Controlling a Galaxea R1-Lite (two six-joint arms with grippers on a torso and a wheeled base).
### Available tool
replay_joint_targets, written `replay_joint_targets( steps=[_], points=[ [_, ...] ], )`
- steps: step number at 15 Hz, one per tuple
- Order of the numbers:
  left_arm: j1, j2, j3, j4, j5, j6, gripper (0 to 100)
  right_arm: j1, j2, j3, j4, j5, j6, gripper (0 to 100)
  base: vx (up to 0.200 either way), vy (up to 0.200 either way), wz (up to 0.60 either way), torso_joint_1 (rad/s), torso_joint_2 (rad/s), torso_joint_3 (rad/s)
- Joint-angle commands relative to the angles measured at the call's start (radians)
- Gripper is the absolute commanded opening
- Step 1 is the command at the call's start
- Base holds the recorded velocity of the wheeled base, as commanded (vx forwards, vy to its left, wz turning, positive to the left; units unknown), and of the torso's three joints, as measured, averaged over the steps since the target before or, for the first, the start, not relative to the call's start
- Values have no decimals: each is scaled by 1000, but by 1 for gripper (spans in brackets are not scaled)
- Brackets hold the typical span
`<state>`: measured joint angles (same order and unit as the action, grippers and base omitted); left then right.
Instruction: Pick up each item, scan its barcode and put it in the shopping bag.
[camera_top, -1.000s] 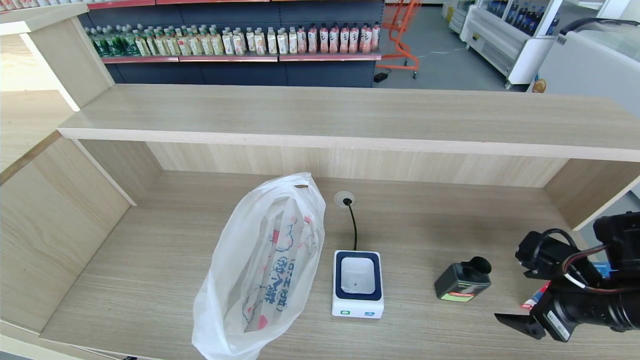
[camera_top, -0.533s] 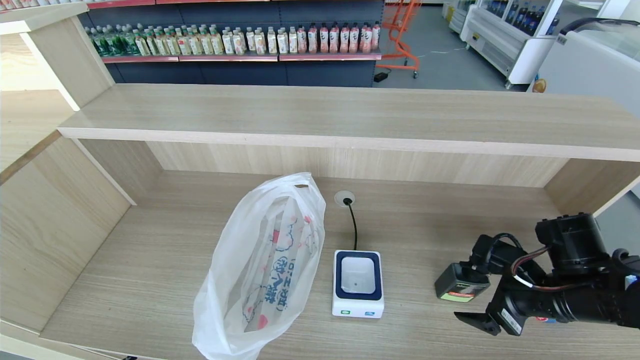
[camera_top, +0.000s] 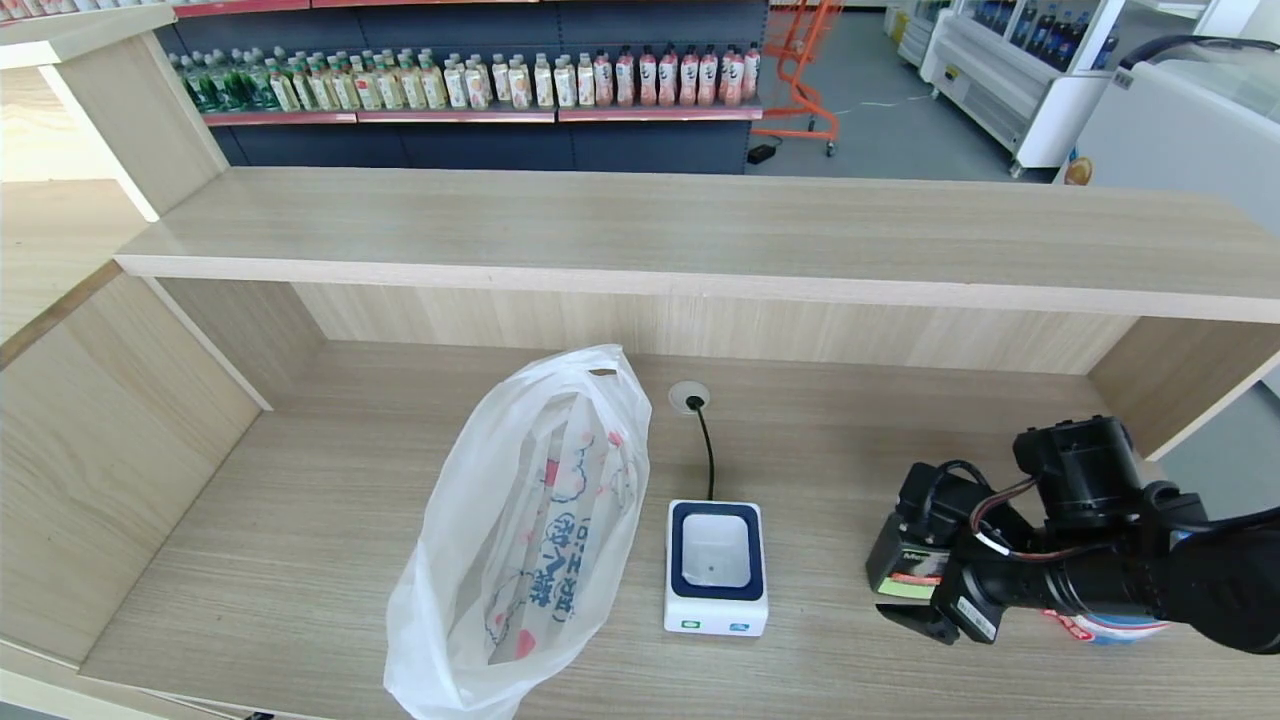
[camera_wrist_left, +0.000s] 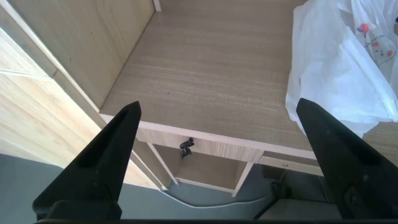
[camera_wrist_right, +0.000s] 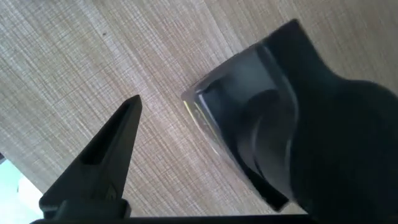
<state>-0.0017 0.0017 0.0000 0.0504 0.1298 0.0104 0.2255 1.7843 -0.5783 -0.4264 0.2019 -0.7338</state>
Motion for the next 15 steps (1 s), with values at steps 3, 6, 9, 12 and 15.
replay_joint_targets(
  steps=[3, 6, 9, 12, 15],
  points=[
    [0, 0, 0, 0, 1, 0, 100, 3, 46, -29, -61, 2, 2, 0, 0, 0, 0, 0, 0, 0],
    [0, 0, 0, 0, 1, 0, 100, 12, -9, -11, -61, 2, 2, 0, 0, 0, 0, 0, 0, 0],
    [0, 0, 0, 0, 1, 0, 100, 12, -161, 15, -61, 31, 119, 0, 0, 0, 0, 0, 0, 0],
    [0, 0, 0, 0, 1, 0, 100, -9, -433, 110, -60, 22, 215, 0, 0, 0, 0, 0, 0, 0],
    [0, 0, 0, 0, 1, 0, 100, -38, -571, 135, -83, 40, -133, 0, 0, 0, 0, 0, 0, 0]
  ],
)
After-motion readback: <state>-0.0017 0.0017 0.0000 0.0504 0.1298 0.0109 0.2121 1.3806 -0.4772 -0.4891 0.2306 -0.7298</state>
